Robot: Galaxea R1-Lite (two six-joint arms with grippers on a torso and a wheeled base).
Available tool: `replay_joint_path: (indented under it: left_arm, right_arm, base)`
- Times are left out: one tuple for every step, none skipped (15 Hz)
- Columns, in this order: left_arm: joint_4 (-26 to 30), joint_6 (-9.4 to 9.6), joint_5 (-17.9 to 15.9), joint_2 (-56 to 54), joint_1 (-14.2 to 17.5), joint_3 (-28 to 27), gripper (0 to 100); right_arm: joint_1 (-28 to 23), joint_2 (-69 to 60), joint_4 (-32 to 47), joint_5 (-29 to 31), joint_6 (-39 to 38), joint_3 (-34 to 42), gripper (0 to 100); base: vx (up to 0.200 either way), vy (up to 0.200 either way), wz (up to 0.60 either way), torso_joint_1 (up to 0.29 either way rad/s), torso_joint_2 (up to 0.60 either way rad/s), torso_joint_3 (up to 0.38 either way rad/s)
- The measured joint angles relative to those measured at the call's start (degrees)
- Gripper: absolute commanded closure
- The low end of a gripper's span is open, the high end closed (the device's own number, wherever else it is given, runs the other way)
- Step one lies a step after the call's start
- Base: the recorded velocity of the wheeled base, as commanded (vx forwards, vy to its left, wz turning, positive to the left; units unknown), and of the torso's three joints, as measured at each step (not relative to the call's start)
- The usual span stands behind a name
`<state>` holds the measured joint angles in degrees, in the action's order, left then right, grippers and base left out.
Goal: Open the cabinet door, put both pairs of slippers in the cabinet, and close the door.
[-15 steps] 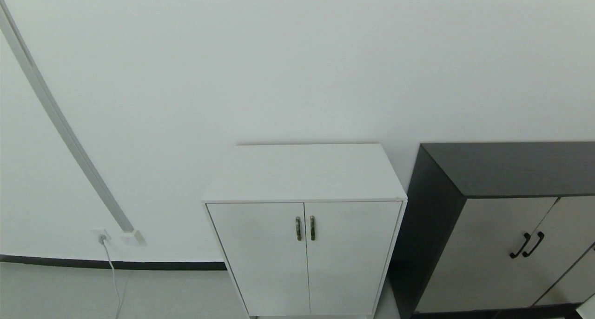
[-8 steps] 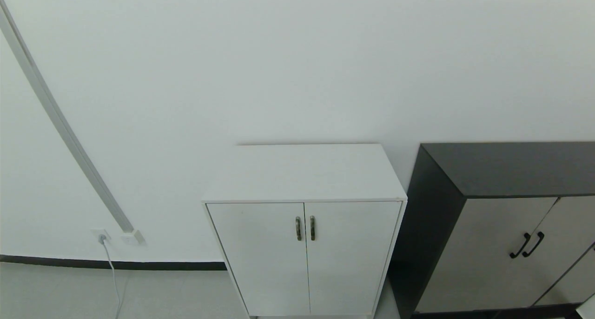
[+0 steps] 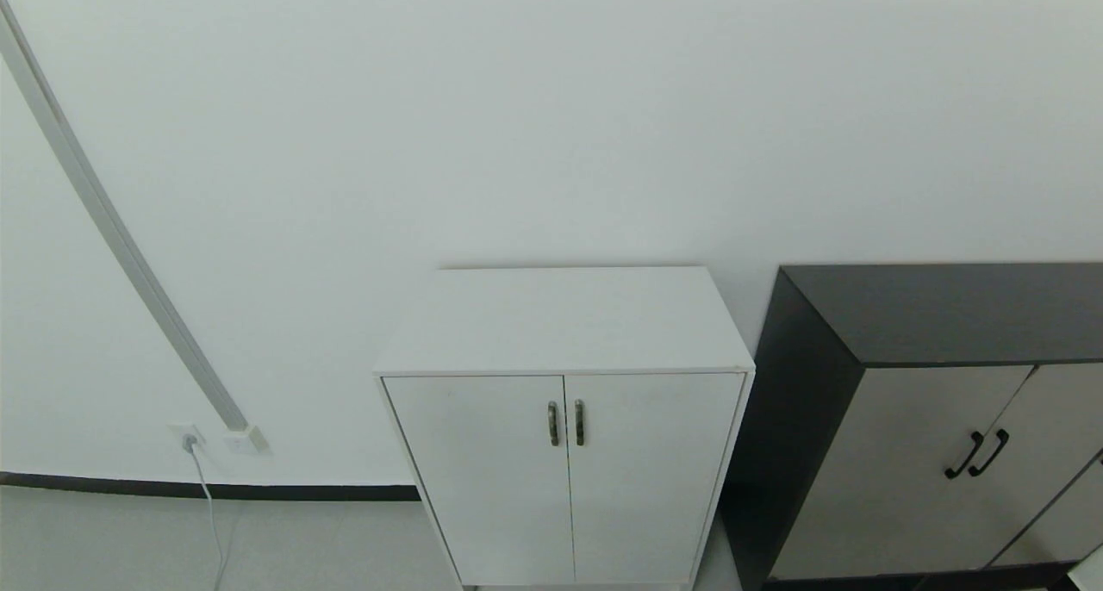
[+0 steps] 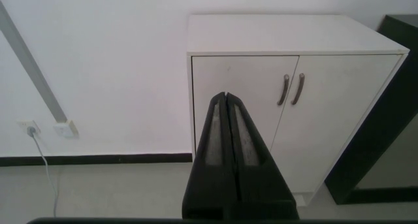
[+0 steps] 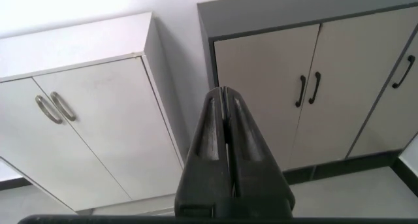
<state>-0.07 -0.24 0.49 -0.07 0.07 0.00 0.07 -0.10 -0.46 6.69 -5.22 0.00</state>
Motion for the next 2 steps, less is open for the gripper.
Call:
replay_joint_path:
  left_arm:
    - [0.0, 0.02, 0.0, 0.0, 0.0, 0.0, 100]
    - [0.0, 0.00, 0.0, 0.0, 0.0, 0.0, 100]
  right_arm:
    - [0.0, 0.0, 0.0, 0.0, 0.1, 0.0, 100]
    - [0.0, 0.0, 0.0, 0.0, 0.1, 0.0, 100]
  base:
    - [0.000, 0.000, 0.00, 0.000, 0.00, 0.000]
    - [0.000, 0.000, 0.00, 0.000, 0.00, 0.000]
